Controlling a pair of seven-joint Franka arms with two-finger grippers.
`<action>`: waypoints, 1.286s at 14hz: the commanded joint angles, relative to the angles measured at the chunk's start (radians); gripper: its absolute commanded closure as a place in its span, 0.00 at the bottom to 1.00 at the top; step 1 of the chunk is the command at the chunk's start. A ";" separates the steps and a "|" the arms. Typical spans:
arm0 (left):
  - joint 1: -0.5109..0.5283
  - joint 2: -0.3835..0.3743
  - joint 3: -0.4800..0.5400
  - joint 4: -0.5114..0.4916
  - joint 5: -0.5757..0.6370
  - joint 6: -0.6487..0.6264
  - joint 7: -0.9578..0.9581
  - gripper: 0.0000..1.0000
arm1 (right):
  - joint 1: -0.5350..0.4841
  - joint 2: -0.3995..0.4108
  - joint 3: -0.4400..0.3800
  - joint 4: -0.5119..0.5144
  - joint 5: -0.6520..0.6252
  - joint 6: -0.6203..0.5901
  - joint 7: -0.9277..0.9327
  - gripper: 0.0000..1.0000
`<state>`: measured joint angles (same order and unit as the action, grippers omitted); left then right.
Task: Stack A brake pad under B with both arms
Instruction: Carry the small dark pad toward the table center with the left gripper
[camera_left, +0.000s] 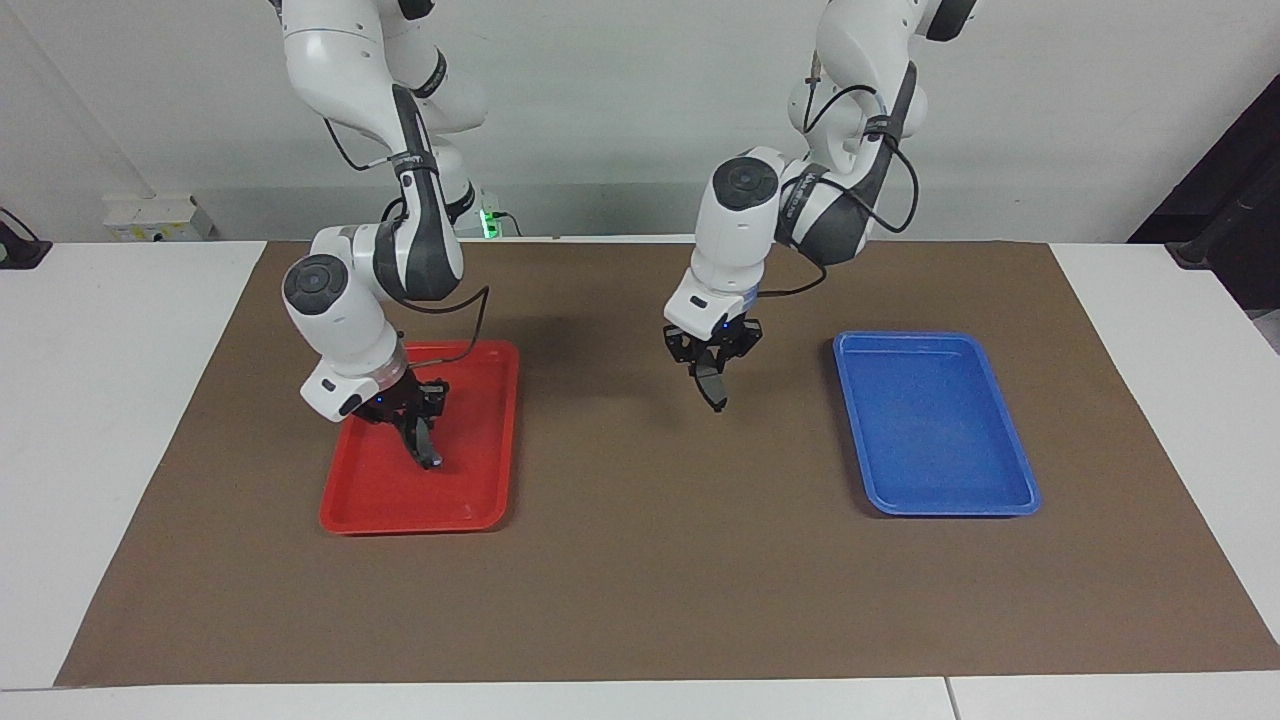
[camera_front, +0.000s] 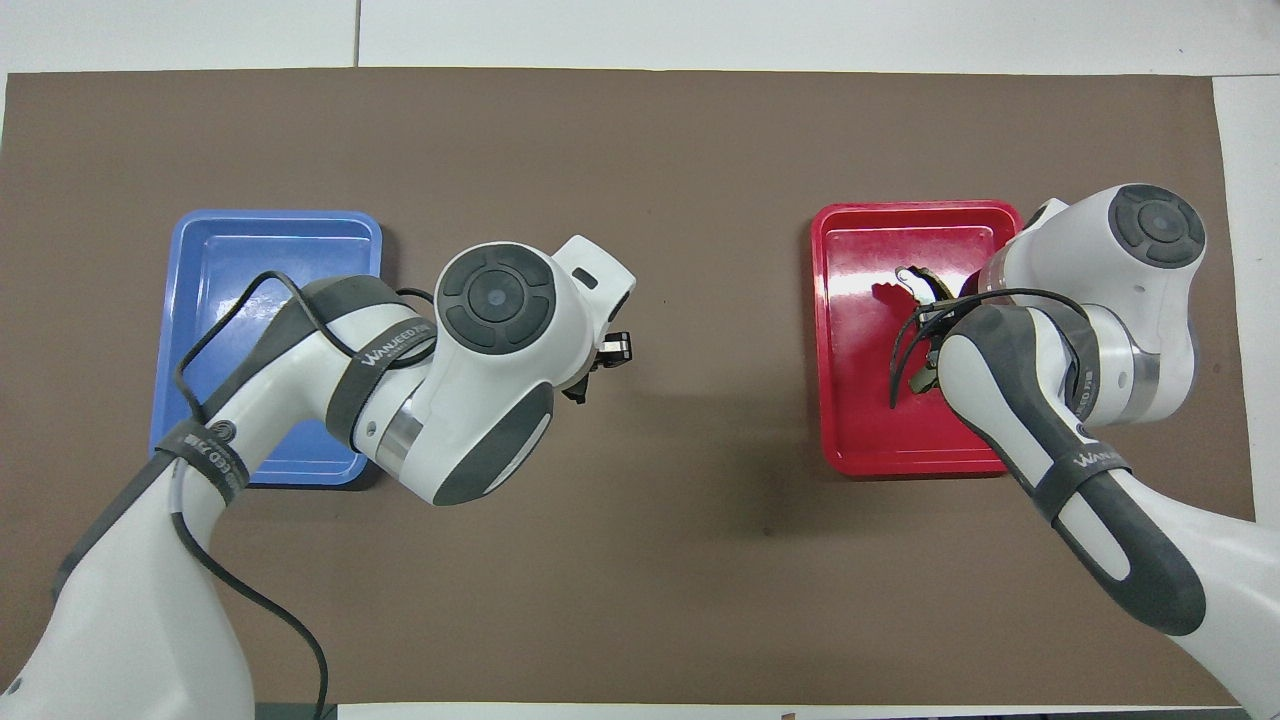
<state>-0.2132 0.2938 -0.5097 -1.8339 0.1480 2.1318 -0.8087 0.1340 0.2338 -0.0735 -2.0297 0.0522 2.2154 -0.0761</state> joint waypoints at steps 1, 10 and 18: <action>-0.055 0.097 -0.003 0.044 0.100 0.065 -0.133 0.99 | -0.013 -0.002 0.006 0.054 -0.003 -0.055 -0.030 1.00; -0.104 0.223 -0.006 0.070 0.168 0.194 -0.211 0.99 | -0.007 0.018 0.006 0.163 -0.006 -0.164 -0.030 1.00; -0.110 0.251 0.000 0.064 0.199 0.212 -0.211 0.81 | 0.001 0.027 0.006 0.180 -0.006 -0.175 -0.030 1.00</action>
<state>-0.3150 0.5311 -0.5147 -1.7839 0.3151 2.3260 -0.9943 0.1385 0.2531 -0.0702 -1.8765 0.0515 2.0597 -0.0804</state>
